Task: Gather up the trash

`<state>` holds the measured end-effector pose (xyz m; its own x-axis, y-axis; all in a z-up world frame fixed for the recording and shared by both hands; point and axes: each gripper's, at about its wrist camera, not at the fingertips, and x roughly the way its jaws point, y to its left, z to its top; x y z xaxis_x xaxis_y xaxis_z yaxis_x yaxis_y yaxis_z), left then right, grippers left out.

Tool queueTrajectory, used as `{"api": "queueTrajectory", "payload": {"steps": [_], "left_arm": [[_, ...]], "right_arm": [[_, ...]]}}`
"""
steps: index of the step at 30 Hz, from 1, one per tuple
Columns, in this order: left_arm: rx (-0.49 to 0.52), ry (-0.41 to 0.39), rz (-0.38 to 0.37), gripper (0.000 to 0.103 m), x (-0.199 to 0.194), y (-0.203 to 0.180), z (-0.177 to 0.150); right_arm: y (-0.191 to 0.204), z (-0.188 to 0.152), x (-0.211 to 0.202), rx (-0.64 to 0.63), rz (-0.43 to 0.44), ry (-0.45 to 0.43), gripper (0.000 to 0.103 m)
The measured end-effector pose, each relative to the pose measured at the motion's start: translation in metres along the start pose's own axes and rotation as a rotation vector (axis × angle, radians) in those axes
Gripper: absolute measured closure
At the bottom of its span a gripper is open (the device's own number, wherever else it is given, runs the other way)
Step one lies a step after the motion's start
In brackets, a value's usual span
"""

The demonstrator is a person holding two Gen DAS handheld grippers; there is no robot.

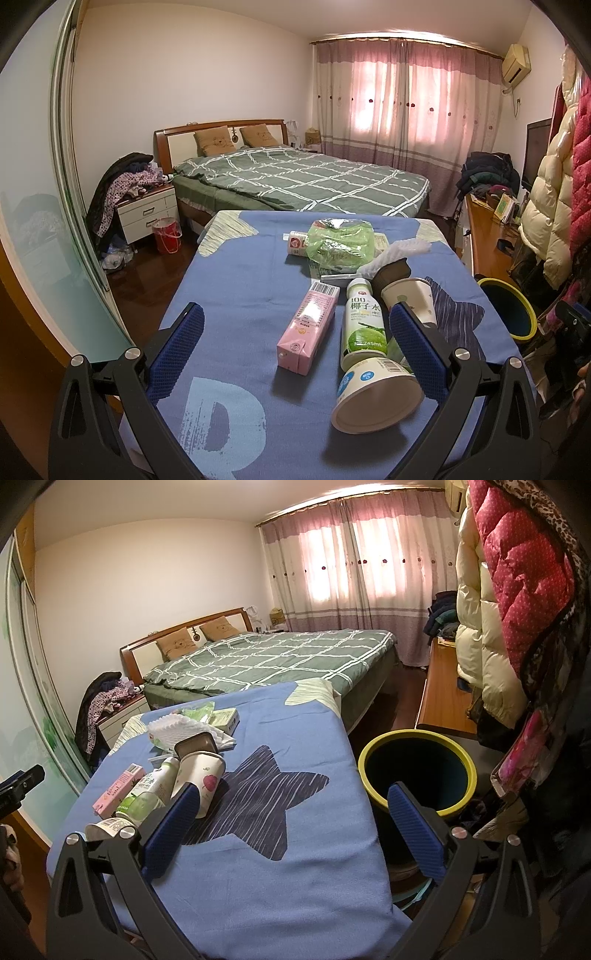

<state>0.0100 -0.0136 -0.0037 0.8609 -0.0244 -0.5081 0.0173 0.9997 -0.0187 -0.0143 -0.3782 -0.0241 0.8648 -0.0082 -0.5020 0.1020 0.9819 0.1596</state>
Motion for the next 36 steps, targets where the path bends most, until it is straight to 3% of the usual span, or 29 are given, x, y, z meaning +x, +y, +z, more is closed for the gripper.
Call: {"api": "queueTrajectory", "payload": {"steps": [8, 20, 36], "left_arm": [[-0.010, -0.002, 0.009, 0.004, 0.005, 0.000, 0.002], [-0.025, 0.020, 0.039, 0.004, 0.031, 0.017, 0.004], [-0.061, 0.064, 0.033, 0.004, 0.080, 0.043, 0.006]], "right_arm": [[0.017, -0.003, 0.019, -0.006, 0.048, 0.009, 0.006], [0.099, 0.015, 0.089, -0.111, 0.205, 0.054, 0.006], [0.157, 0.046, 0.207, -0.212, 0.214, 0.166, 0.006]]}}
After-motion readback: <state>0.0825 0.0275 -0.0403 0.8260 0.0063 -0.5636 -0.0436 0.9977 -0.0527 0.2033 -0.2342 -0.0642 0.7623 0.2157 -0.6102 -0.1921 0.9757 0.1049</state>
